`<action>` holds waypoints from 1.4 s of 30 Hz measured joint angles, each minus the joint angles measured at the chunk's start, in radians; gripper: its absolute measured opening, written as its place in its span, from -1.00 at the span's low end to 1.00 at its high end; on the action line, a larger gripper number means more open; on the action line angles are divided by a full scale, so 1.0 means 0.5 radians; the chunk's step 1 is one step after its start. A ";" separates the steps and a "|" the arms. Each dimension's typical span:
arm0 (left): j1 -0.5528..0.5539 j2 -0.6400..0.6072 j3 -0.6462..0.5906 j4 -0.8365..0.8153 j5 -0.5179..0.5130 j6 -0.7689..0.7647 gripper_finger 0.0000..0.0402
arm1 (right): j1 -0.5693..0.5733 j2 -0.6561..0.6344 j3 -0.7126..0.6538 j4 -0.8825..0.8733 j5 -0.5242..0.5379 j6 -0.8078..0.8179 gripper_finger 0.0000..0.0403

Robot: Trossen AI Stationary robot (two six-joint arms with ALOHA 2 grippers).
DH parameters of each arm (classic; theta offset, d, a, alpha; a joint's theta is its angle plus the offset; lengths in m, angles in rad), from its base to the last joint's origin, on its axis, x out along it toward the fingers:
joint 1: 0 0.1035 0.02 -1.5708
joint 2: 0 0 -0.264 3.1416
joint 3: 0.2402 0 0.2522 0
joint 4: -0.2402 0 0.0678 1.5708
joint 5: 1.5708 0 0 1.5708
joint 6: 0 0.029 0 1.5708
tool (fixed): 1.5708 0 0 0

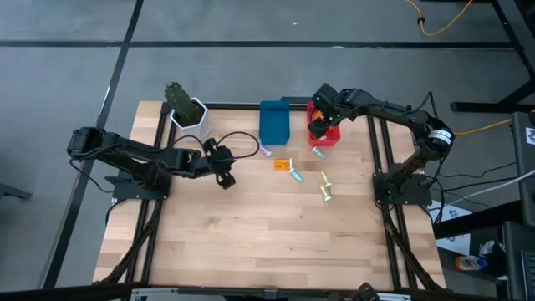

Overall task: Pick and place medicine bottles into bin by pill shape (circle, oval)
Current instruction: Put the large orange pill bottle into the red bin

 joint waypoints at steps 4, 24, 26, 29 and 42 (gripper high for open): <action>0.000 0.000 0.000 0.000 0.000 0.000 -0.83 | 0.001 0.000 0.000 -0.001 0.098 -0.002 0.11; 0.000 0.000 0.000 0.000 0.000 0.000 -0.82 | 0.005 0.000 -0.108 0.049 0.107 -0.159 0.24; 0.000 0.000 0.000 0.000 0.000 0.000 -0.82 | 0.005 0.001 -0.162 0.075 0.107 -0.180 0.31; 0.000 0.000 0.000 0.000 0.000 0.000 -0.82 | 0.005 0.001 -0.192 0.074 0.106 -0.204 0.39; 0.001 0.000 0.000 0.000 0.000 0.004 -0.82 | 0.082 0.001 -0.019 0.082 -0.515 0.049 0.38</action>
